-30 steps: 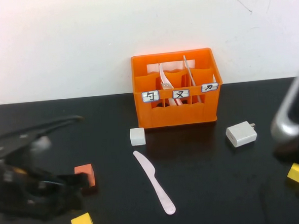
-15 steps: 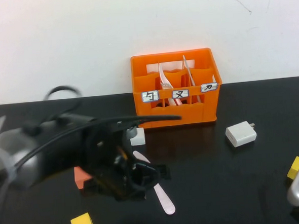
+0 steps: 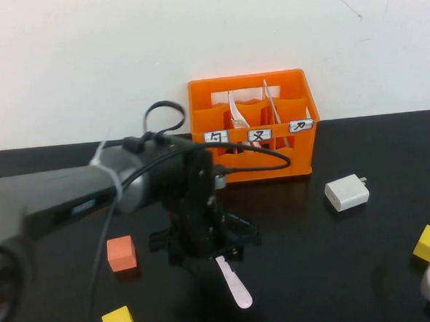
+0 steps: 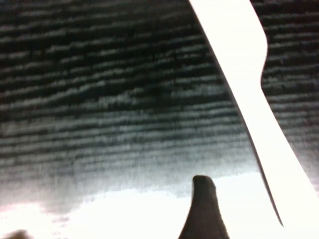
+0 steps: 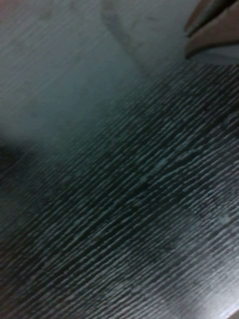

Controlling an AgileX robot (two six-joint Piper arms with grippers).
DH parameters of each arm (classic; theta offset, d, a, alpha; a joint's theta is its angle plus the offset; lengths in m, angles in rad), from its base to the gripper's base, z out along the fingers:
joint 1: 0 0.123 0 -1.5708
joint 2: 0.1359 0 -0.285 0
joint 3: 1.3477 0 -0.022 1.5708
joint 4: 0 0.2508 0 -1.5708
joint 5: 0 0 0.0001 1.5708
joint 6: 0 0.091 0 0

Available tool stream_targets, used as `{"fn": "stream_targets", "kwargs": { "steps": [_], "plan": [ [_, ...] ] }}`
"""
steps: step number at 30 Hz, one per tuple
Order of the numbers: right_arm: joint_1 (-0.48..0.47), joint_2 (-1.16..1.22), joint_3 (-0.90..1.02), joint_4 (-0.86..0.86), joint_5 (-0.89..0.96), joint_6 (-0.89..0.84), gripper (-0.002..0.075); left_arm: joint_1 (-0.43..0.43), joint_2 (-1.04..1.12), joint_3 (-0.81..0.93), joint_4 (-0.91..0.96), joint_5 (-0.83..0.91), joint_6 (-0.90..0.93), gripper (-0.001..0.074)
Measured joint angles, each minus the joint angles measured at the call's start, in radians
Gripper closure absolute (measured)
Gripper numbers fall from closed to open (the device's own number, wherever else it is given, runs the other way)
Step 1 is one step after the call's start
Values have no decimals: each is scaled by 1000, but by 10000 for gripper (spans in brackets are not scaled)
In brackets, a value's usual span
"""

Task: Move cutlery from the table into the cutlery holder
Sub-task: Pick up the knife

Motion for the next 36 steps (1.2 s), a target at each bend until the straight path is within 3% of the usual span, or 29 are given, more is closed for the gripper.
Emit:
{"fn": "stream_targets", "kwargs": {
  "steps": [6, 17, 36],
  "plan": [
    [0, 0, 0, -4, 23, 2, 728, 0, 109, -125, 11, 75, -8, 283],
    [0, -17, 0, -12, 34, 4, 728, 0, 141, -144, 65, 151, -33, 283],
    [0, -105, 0, -48, 40, 6, 728, -57, 150, -146, 55, 72, -133, 283]
  ]
}}
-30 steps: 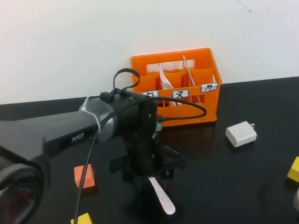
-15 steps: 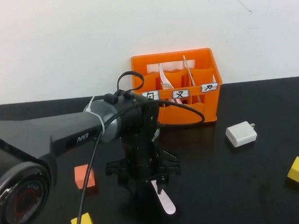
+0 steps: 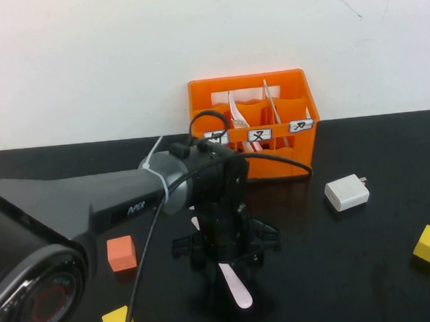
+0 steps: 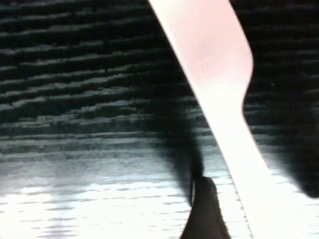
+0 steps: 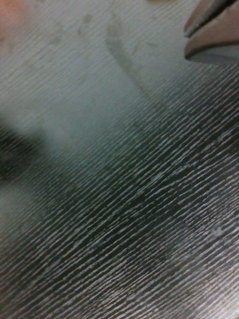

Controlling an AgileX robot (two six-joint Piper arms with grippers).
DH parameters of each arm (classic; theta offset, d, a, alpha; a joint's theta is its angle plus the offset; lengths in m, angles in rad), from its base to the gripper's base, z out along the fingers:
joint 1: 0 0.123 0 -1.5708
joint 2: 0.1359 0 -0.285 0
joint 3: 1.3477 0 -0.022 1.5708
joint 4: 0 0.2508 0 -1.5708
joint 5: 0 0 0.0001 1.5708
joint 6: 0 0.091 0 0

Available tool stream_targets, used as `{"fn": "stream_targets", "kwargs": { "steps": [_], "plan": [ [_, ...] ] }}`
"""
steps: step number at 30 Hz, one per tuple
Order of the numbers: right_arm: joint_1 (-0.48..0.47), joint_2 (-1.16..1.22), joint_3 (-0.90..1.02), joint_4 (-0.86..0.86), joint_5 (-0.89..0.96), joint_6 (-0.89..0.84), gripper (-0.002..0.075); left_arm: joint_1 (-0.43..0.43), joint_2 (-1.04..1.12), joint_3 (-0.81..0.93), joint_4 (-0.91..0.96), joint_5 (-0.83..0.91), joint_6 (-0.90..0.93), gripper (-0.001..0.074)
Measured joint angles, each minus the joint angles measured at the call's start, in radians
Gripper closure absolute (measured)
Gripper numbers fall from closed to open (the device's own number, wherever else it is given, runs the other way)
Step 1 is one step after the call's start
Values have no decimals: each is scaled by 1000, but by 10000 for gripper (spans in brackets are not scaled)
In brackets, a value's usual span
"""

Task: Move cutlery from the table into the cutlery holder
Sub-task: Pick up the knife

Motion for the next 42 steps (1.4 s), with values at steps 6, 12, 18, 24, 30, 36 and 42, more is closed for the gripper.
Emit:
{"fn": "stream_targets", "kwargs": {
  "steps": [6, 12, 18, 24, 30, 36, 42],
  "plan": [
    [0, 0, 0, 0, 0, 2, 728, -2, 22, -11, 41, 59, -10, 283],
    [0, 0, 0, 0, 0, 2, 728, -2, 26, -18, 52, 160, 63, 283],
    [0, 0, 0, 0, 0, 2, 728, -2, 26, -18, 57, 160, 67, 283],
    [0, 0, 0, 0, -33, 2, 728, -5, 26, 4, 63, 132, 89, 408],
    [0, 0, 0, 0, -93, 2, 728, -11, 13, 50, 106, 98, 82, 575],
    [0, 0, 0, 0, -109, 2, 728, -11, -3, 63, 123, 104, 78, 575],
    [0, 0, 0, 0, -113, 11, 728, -11, -70, 94, 119, 122, 94, 577]
  ]
}}
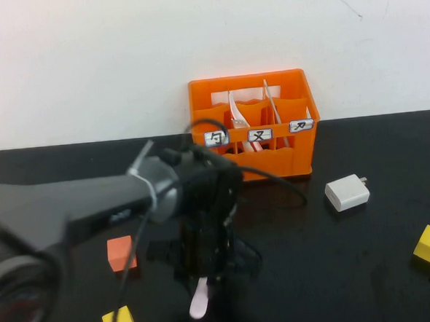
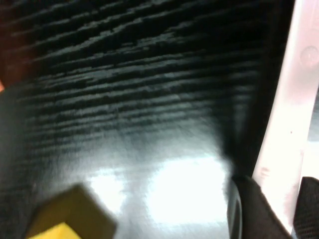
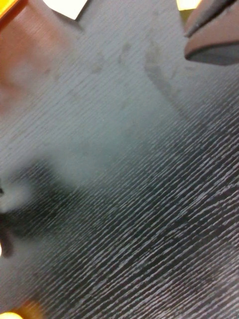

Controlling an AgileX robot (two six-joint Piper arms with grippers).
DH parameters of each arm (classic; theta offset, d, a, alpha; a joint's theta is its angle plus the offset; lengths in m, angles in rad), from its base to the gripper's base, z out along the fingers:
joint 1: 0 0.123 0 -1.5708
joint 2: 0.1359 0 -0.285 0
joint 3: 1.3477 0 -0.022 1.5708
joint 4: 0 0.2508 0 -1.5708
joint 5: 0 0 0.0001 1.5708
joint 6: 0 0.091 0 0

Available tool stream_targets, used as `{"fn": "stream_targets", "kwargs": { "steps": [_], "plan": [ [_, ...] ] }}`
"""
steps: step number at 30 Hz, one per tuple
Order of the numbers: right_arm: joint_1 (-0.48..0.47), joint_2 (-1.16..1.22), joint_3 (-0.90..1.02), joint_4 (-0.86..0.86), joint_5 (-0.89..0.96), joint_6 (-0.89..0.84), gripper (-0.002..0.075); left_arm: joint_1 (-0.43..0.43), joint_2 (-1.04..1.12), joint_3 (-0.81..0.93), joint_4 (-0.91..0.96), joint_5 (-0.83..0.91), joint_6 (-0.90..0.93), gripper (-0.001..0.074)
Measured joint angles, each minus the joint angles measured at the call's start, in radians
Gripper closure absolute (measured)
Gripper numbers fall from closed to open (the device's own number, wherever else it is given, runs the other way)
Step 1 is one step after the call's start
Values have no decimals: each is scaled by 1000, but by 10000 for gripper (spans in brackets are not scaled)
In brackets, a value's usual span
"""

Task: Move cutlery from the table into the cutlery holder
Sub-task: Pick up the knife, then place the knife on the box

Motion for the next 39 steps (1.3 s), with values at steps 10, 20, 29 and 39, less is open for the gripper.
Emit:
{"fn": "stream_targets", "kwargs": {
  "steps": [10, 20, 29, 39],
  "plan": [
    [0, 0, 0, 0, -21, 2, 728, 0, -177, 0, -49, 74, 98, 577],
    [0, 0, 0, 0, -23, 9, 728, 0, -298, 1, -173, -92, 187, 577],
    [0, 0, 0, 4, -31, 16, 728, 0, -317, -95, -191, -480, 171, 577],
    [0, 0, 0, 5, -26, 16, 728, 0, -237, -103, -199, -1067, 159, 577]
  ]
}}
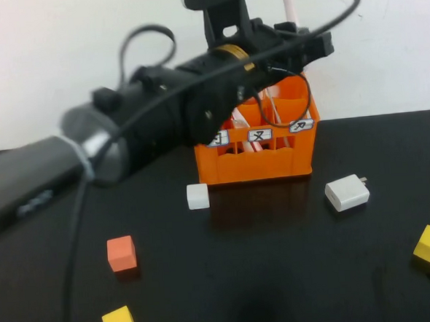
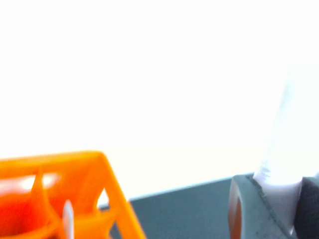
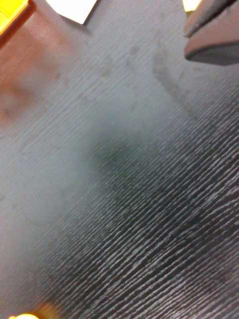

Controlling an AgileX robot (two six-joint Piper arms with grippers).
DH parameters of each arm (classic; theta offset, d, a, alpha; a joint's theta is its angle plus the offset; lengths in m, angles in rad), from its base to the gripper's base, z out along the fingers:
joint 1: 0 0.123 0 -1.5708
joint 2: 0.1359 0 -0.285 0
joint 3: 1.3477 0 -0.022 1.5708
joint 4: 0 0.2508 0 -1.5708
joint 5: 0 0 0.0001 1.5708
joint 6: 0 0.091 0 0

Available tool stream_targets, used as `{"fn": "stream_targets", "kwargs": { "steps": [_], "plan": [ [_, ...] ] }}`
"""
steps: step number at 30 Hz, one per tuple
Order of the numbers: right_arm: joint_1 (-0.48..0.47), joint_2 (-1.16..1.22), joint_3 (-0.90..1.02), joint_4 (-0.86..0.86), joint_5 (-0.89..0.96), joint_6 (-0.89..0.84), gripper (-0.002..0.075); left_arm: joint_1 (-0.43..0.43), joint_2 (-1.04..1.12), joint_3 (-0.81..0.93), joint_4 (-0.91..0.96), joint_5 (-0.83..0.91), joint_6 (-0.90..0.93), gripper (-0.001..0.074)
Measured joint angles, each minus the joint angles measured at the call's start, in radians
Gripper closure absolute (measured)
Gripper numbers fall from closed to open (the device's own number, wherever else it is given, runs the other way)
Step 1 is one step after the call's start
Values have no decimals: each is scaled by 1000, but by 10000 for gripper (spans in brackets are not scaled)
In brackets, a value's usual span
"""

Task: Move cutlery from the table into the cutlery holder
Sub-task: Place the knife on the box

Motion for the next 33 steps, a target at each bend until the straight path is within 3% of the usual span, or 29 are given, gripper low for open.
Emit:
{"fn": "stream_targets", "kwargs": {
  "steps": [5, 11, 19, 33],
  "plan": [
    [0, 0, 0, 0, 8, 0, 728, 0, 100, 0, 0, -220, 10, 577],
    [0, 0, 0, -2, 13, -2, 728, 2, 209, 0, 2, -342, 73, 577],
    [0, 0, 0, 29, 16, -2, 728, 22, 292, 0, 2, -449, 204, 577],
    [0, 0, 0, 50, 16, 0, 728, 56, 343, 0, -5, -503, 192, 577]
  ]
}}
